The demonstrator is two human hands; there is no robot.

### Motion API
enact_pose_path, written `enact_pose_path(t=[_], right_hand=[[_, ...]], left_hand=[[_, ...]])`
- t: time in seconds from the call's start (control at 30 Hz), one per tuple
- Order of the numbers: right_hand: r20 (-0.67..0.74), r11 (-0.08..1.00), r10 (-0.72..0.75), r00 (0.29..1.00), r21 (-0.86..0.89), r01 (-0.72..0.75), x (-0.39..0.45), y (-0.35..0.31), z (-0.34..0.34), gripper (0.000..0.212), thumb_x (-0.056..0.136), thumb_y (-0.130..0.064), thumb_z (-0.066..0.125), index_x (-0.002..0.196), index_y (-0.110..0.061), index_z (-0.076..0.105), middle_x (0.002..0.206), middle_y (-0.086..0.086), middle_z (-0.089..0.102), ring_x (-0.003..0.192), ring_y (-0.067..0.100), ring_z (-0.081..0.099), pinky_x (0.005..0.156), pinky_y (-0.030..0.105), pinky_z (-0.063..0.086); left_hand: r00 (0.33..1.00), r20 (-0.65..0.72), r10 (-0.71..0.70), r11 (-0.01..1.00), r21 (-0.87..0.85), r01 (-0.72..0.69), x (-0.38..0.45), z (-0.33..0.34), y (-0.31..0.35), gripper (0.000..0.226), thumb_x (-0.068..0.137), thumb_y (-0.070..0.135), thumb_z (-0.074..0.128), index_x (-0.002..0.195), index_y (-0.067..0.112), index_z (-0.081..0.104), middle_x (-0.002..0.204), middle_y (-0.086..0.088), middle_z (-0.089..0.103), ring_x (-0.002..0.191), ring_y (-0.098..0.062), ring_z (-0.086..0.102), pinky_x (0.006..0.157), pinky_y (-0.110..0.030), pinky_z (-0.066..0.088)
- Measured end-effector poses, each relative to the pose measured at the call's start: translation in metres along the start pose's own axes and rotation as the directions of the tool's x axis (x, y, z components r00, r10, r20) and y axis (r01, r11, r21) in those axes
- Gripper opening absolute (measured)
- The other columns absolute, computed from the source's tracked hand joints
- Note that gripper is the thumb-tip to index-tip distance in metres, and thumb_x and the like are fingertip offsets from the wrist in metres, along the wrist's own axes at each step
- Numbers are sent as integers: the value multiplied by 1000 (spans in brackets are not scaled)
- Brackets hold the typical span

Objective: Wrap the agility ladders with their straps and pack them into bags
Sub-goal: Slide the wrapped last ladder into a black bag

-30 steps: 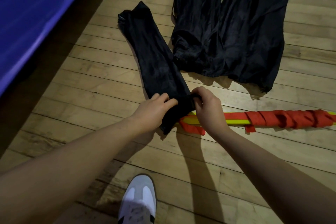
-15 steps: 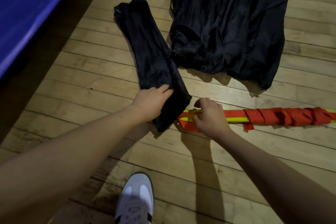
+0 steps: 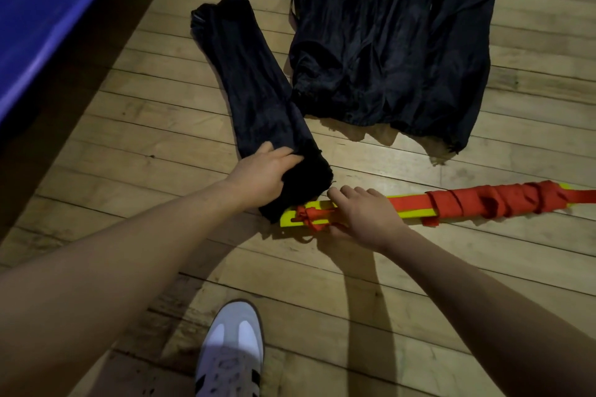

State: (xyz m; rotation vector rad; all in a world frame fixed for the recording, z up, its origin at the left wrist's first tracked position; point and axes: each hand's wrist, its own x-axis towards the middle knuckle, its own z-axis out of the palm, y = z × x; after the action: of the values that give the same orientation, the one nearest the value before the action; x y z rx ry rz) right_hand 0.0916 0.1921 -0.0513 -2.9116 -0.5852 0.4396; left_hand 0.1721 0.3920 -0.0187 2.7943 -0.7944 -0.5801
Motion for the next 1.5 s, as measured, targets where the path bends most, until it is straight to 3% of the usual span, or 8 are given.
enact_pose_path(t=[0.13,0.27,0.53,0.67,0.97,1.2,1.33,1.5], right_hand=[[-56,986,-164,985,-50,162,-15,6,-6,50,83,-45,66,122,-19,48,96,6,58,81,23,60,67,30,44],[-184,987,-157,970,15,162,-25,4,-7,48,78,-44,67,115,-18,51,80,5,57,64,18,55,57,23,34],[-145,984,143,979,124,-126,-17,-2,-4,40,89,-33,63,123,-15,53,105,10,57,95,30,54,70,32,34],[-174,951,242,954,239,-198,-1,-11,-1,36,88,-32,65,117,-13,55,104,10,58,95,27,55,74,31,41],[-179,893,330,927,376,-246,38,-18,6,39,86,-24,68,117,-5,53,105,13,53,93,28,54,79,35,46],[-77,957,253,964,165,-238,16,0,6,56,87,-48,60,130,-15,47,127,6,46,119,25,40,102,35,27],[-79,967,239,968,104,-231,-21,19,-2,62,88,-58,51,135,-18,41,131,3,43,122,23,38,106,37,25],[30,912,409,912,3,-409,-58,39,10,63,88,-51,52,137,-15,33,134,7,39,123,29,39,107,44,27]], left_hand=[[999,50,16,995,-102,-11,-1,4,-4,64,89,-7,40,147,21,37,147,1,39,133,-22,39,108,-36,37],[997,79,13,994,-112,-4,-6,3,-2,63,93,-4,45,149,22,34,151,1,36,136,-20,37,112,-29,31],[998,61,35,998,-47,-32,-18,-1,24,67,94,8,49,153,14,18,152,-2,23,123,-23,47,97,-32,46],[1000,21,-9,1000,10,9,-16,2,41,70,94,9,50,153,11,11,152,-7,21,108,-28,54,88,-38,50],[999,5,33,996,-81,-32,7,0,49,72,94,4,47,154,13,7,153,-3,22,113,-24,51,89,-32,47],[1000,5,0,999,-37,1,14,18,58,79,93,9,53,154,17,3,153,-1,22,106,-23,54,76,-31,47],[1000,21,-2,999,-40,2,11,25,74,75,95,5,48,154,15,3,157,-2,18,120,-25,47,89,-34,46],[998,60,34,997,-67,-30,10,32,100,80,93,4,53,154,14,2,155,-3,21,119,-24,47,89,-34,47]])
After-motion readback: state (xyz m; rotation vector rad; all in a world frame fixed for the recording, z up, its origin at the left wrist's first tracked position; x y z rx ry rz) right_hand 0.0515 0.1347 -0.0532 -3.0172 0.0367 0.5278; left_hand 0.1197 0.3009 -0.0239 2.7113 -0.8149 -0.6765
